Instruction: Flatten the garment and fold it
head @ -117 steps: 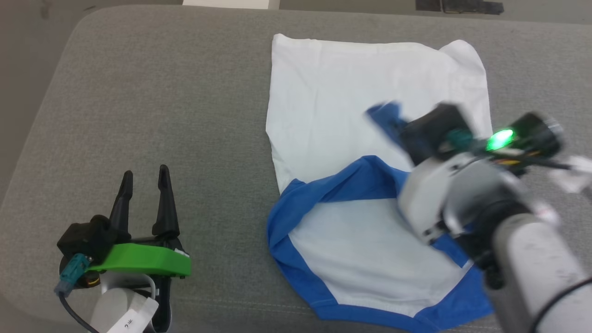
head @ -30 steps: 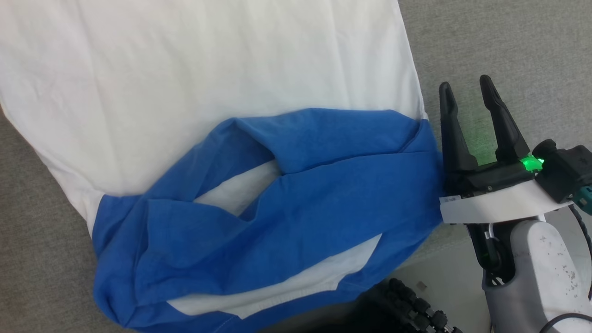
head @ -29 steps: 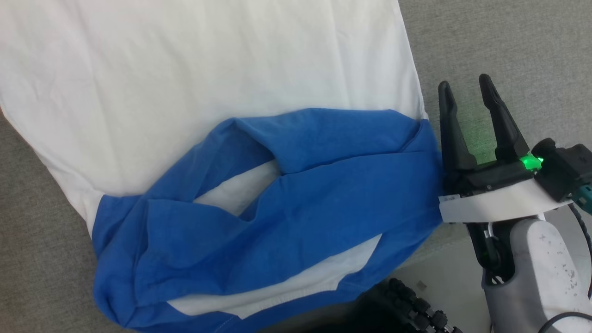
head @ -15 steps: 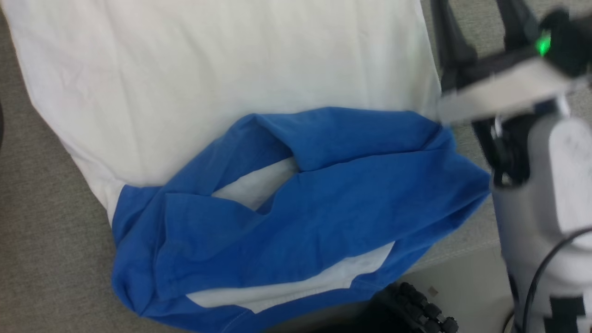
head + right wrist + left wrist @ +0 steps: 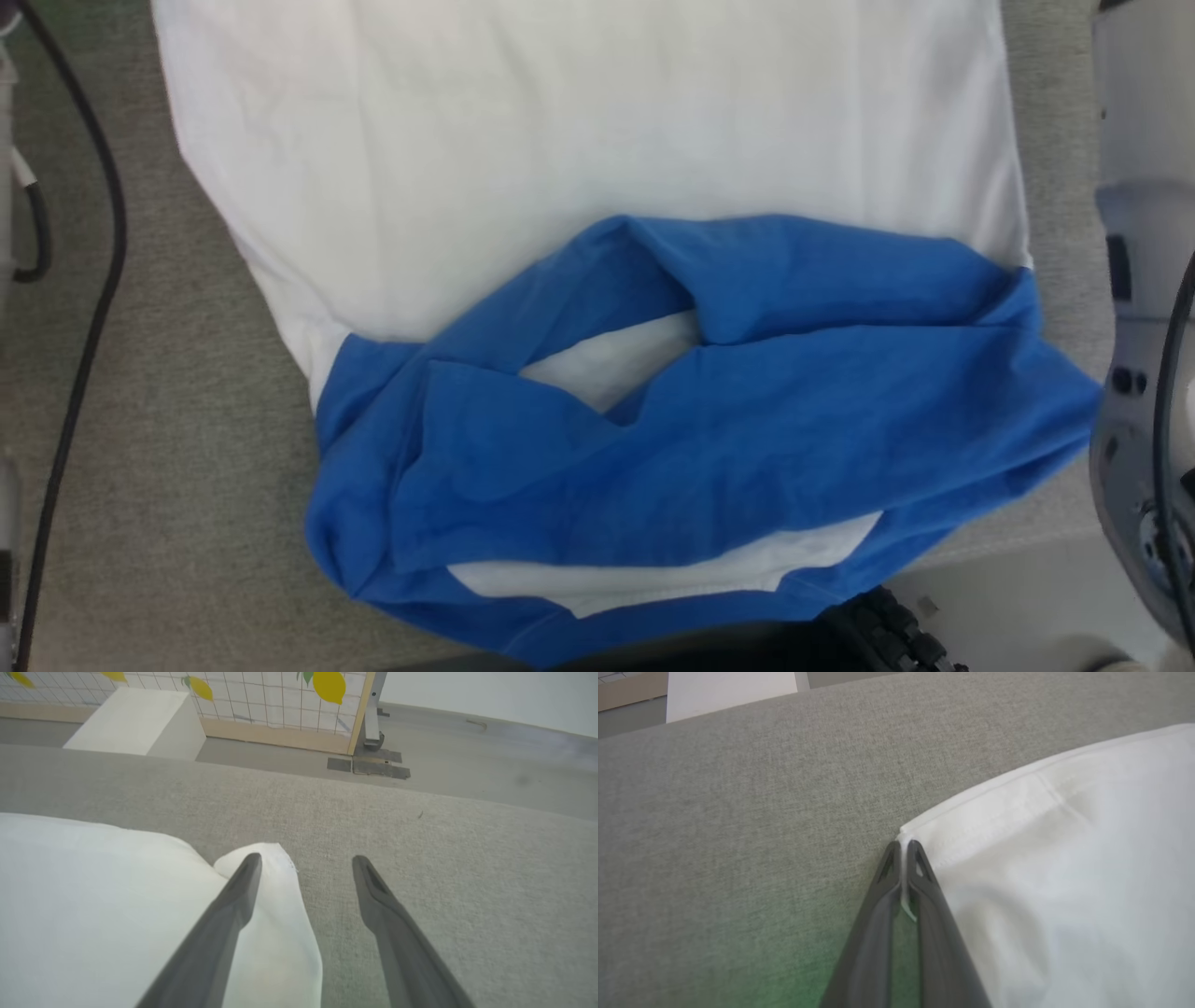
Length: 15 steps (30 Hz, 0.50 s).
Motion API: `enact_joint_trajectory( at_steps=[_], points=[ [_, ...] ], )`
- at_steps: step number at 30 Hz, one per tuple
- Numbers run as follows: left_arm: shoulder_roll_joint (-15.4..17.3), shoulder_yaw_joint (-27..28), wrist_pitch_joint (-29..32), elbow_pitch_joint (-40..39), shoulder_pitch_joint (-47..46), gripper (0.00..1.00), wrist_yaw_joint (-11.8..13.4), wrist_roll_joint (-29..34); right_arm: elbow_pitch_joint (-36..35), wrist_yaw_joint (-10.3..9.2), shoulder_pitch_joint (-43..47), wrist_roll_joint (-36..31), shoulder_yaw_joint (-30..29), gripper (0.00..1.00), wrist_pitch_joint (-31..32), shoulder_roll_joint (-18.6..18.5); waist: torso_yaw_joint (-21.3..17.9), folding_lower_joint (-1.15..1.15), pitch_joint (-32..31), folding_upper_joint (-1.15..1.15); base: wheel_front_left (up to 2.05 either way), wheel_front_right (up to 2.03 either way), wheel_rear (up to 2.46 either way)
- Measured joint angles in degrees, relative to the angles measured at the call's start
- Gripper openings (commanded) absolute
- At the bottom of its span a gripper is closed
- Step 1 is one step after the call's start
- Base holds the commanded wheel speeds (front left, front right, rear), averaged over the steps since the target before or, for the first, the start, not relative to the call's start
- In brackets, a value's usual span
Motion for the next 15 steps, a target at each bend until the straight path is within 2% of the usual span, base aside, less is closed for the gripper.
enact_joint_trajectory(
  at_steps=[5, 11, 12, 14, 15],
  points=[
    [-1.8, -0.5, -1.9, 0.3, -0.7, 0.0, -0.7, -0.5, 6.1, 0.0, -5.3, -5.6, -0.7, 1.0, 7.0, 0.0, 2.4, 0.0, 1.1, 0.0, 0.0, 0.0, 0.0],
    [-2.6, -0.7, -3.4, 0.5, -1.4, 0.0, -1.6, -1.0, 8.8, 0.0, -8.5, -9.5, -3.0, 1.0, 15.0, 0.0, 4.0, 0.0, 2.3, 0.0, 0.0, 0.0, 0.0],
    [-2.7, -0.8, -3.6, 0.6, -1.4, 0.0, -1.6, -1.0, 8.9, 0.0, -8.8, -9.8, -3.3, 0.88, 16.3, 0.0, 4.2, 0.0, 2.4, 0.0, 0.0, 0.0, 0.0],
    [-2.9, -0.9, -4.0, 0.8, -1.5, 0.0, -1.7, -1.1, 9.0, 0.0, -9.6, -10.7, -3.8, 0.36, 19.9, 0.1, 4.4, 0.0, 2.5, 0.0, 0.0, 0.0, 0.0],
    [-2.9, -0.9, -4.2, 1.0, -1.5, 0.0, -1.7, -1.1, 8.9, 0.0, -9.7, -11.1, -4.0, 0.22, 21.6, 0.2, 4.4, 0.0, 2.4, 0.0, 0.0, 0.0, 0.0]
  ],
)
